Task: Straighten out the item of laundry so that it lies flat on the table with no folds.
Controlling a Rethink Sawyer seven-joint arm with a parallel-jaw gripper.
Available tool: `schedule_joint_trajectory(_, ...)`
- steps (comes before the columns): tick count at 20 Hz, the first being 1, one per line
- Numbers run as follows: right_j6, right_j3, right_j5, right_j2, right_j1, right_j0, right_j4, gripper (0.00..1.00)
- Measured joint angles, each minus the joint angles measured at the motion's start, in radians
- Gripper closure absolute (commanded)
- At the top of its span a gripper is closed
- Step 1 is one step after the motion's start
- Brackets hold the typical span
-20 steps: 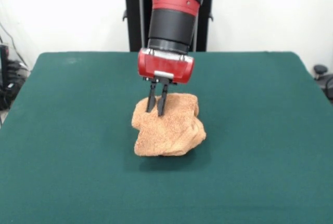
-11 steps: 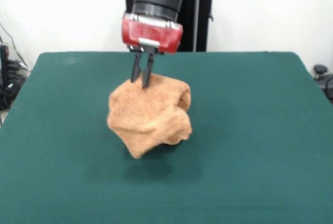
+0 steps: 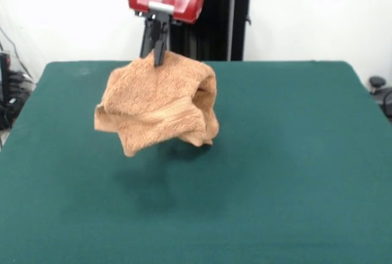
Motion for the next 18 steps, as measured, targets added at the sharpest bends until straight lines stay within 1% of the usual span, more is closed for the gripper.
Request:
schedule_joint_trajectory(6,0.0,0.008,0.06,-0.001,-0.058,0.014,-0.001,1.0)
schedule_joint_trajectory(18,0.0,0.009,0.133,-0.002,-0.12,0.039,-0.001,1.0)
